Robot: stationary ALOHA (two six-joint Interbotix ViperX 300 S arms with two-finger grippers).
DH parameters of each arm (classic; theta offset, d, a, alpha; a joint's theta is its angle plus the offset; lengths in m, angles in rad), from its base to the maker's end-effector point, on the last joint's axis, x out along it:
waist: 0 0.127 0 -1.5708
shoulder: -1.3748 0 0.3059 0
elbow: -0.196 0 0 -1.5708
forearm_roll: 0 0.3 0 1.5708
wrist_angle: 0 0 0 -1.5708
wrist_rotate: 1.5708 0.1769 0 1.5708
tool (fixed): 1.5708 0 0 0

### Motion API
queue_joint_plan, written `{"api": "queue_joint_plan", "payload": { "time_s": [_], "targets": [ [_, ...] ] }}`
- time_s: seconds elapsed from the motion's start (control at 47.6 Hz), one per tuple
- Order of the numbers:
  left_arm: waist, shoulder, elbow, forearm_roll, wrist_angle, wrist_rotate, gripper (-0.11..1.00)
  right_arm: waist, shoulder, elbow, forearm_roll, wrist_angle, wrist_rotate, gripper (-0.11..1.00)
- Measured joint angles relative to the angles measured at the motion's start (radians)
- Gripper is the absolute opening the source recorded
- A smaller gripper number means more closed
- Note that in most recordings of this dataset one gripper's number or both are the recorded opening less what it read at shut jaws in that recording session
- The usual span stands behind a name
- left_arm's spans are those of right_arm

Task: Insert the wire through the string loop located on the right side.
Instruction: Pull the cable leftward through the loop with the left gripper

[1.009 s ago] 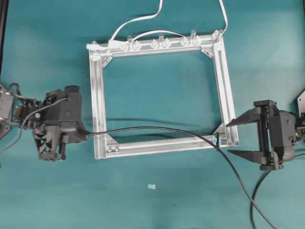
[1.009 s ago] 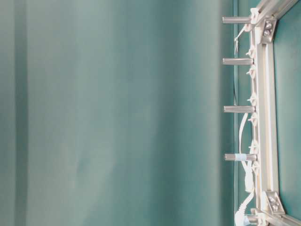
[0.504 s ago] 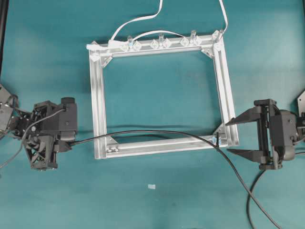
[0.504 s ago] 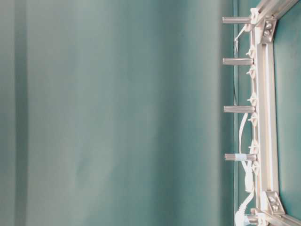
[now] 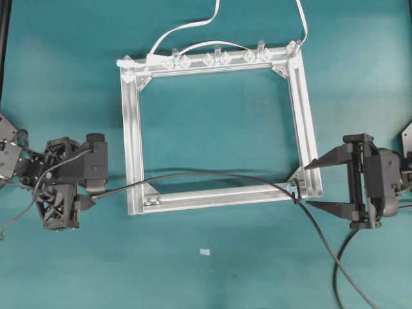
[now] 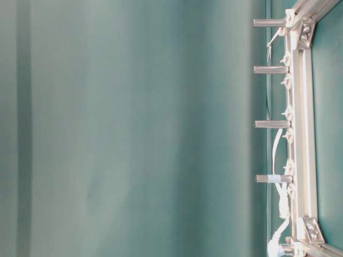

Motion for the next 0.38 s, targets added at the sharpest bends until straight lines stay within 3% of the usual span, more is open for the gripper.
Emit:
{"api": "queue_joint_plan", "payload": {
  "time_s": [0.105, 0.378],
  "targets": [
    [0.000, 0.023, -0.014, 0.008, 0.040, 0.000, 0.85, 0.000, 0.000, 0.000, 0.000, 0.000, 0.000, 0.90],
    [0.000, 0.034, -0.046, 0.089, 0.049, 0.000, 0.85, 0.000, 0.000, 0.000, 0.000, 0.000, 0.002, 0.90]
  ]
}}
